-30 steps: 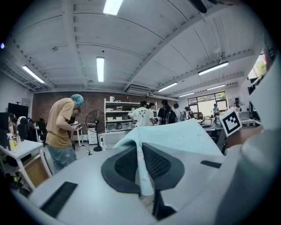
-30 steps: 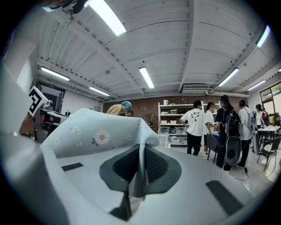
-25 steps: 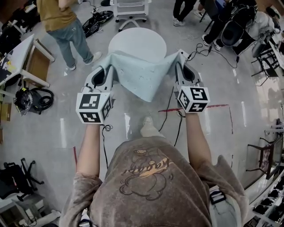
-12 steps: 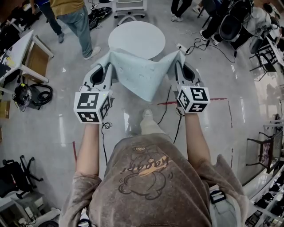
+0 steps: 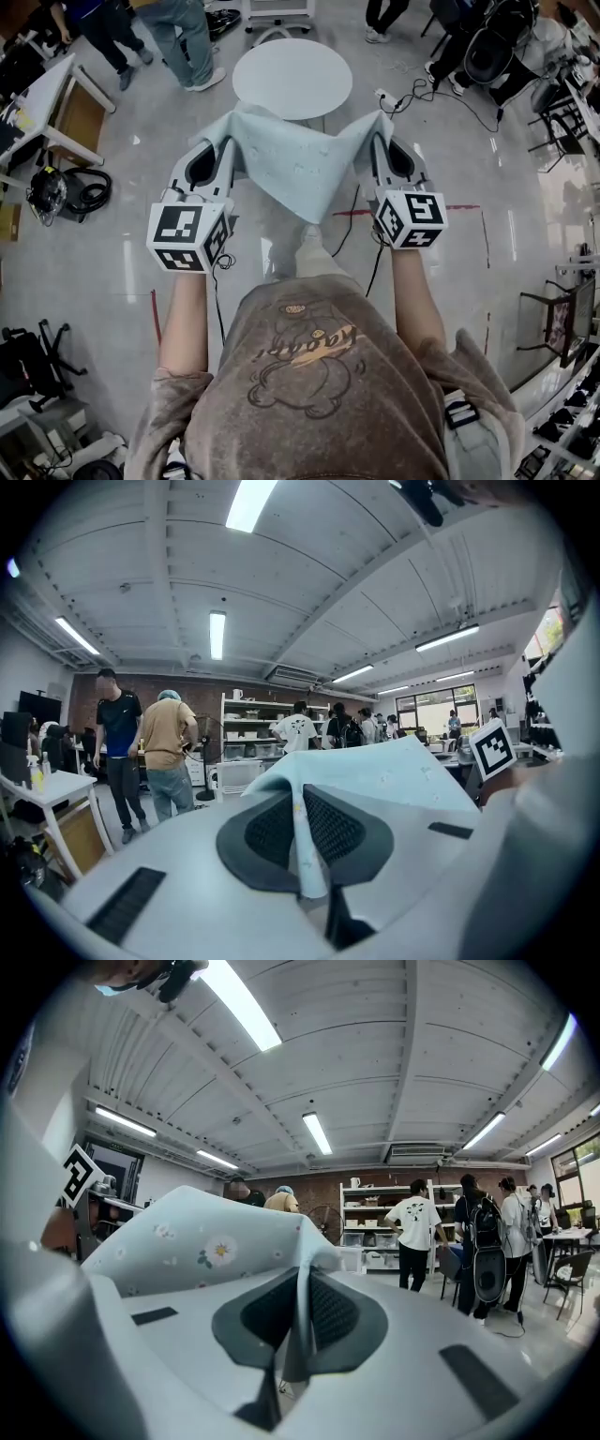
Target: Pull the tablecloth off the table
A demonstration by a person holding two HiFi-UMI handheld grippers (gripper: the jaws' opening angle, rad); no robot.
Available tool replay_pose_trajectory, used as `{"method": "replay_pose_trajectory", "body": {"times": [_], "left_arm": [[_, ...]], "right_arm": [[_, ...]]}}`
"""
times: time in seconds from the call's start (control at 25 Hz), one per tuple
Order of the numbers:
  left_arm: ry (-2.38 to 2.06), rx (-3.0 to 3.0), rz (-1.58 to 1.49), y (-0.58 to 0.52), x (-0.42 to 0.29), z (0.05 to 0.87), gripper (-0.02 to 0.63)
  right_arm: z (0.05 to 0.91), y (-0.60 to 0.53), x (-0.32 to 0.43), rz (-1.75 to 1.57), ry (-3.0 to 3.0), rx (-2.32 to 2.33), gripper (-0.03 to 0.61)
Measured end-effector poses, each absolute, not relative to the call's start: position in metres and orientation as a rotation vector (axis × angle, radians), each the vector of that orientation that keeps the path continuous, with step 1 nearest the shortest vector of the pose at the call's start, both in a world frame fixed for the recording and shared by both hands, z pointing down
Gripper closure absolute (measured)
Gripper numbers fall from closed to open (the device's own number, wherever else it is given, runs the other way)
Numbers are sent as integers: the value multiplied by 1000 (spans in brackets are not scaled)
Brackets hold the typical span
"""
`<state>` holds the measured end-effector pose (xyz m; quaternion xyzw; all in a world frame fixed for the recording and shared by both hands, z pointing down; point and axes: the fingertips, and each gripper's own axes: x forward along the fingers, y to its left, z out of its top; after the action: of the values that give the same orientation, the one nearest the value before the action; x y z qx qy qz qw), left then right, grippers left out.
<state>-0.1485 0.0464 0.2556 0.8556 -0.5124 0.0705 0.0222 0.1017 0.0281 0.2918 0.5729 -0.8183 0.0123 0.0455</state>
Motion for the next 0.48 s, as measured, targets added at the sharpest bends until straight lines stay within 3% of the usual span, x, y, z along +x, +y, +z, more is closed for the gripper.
{"method": "replay_pose_trajectory", "body": {"times": [0.48], "left_arm": [[-1574,2634,205,58,-144,262,580]], "right_arm": [[300,47,107,93,-2489,1750,558]]}}
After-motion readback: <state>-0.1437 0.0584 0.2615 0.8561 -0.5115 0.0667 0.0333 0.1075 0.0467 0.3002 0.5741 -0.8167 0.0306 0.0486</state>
